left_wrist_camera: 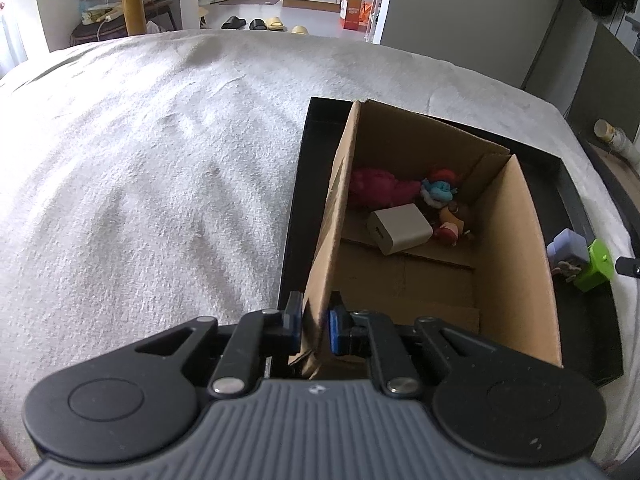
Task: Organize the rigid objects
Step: 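Move the right gripper to the green hexagonal container and close on it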
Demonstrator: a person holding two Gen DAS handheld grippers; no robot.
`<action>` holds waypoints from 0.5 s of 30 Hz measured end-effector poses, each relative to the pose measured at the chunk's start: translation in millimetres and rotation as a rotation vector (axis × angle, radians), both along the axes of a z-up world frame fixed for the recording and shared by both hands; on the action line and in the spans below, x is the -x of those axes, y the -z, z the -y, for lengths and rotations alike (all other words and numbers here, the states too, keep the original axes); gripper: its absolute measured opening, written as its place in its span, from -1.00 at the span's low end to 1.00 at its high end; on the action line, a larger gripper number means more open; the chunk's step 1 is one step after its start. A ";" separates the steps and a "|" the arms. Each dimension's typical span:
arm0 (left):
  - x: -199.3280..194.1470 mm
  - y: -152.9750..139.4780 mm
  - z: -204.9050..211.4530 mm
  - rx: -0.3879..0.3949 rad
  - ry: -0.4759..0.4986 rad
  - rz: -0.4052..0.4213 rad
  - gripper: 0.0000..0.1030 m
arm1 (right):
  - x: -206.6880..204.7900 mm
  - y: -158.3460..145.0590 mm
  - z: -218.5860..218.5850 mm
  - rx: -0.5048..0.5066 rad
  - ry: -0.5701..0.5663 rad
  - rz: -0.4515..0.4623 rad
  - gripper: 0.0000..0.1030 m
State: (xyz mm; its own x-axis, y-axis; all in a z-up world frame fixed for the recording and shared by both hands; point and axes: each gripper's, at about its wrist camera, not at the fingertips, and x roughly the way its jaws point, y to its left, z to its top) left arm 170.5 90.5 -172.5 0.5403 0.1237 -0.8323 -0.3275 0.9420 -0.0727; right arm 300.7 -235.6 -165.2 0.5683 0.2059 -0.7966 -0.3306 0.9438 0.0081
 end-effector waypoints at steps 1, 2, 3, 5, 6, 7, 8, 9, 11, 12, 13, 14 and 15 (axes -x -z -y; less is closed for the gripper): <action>-0.4 -0.3 1.2 -0.006 0.000 -0.002 -0.77 | -2.6 1.6 2.1 0.000 -0.002 -0.003 -0.01; -0.9 -0.4 2.0 -0.013 -0.001 -0.005 -0.77 | -4.7 3.5 4.4 -0.005 -0.002 -0.006 -0.01; -1.3 -0.5 2.8 -0.018 -0.002 -0.008 -0.77 | -6.9 5.9 6.9 -0.012 -0.002 -0.011 -0.01; -2.5 -0.5 4.6 -0.030 -0.003 -0.014 -0.77 | -11.1 12.9 11.8 -0.023 0.005 -0.026 -0.01; -3.0 -0.5 5.4 -0.035 -0.004 -0.016 -0.77 | -12.7 15.8 14.0 -0.029 0.009 -0.034 -0.01; -3.6 -0.6 6.0 -0.037 -0.006 -0.019 -0.77 | -14.8 19.0 16.6 -0.037 0.014 -0.044 -0.01; -3.9 -0.8 6.4 -0.039 -0.011 -0.022 -0.77 | -16.4 21.5 18.2 -0.043 0.019 -0.049 -0.01; -4.2 -1.1 7.0 -0.041 -0.015 -0.024 -0.77 | -17.8 23.3 19.1 -0.046 0.020 -0.048 -0.01; -4.6 -2.6 9.8 -0.057 -0.017 -0.025 -0.77 | -19.8 27.0 19.8 -0.045 0.017 -0.045 -0.01; -5.1 -3.1 11.4 -0.065 -0.016 -0.027 -0.77 | -20.4 29.0 20.2 -0.047 0.015 -0.048 -0.01; -5.4 -3.4 12.7 -0.072 -0.017 -0.029 -0.77 | -20.9 31.6 20.5 -0.047 0.012 -0.052 -0.01; -6.1 -3.6 13.2 -0.076 -0.019 -0.031 -0.77 | -21.4 33.4 20.0 -0.043 0.008 -0.051 -0.01; -6.6 -3.8 13.5 -0.077 -0.022 -0.033 -0.77 | -21.8 34.5 19.7 -0.040 0.004 -0.050 -0.01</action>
State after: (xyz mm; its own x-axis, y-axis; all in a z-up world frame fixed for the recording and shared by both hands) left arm 177.0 77.0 -168.7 0.5091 0.1996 -0.8373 -0.3489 0.9371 0.0112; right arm 322.5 -255.3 -199.7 0.5292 0.2358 -0.8150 -0.3247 0.9438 0.0622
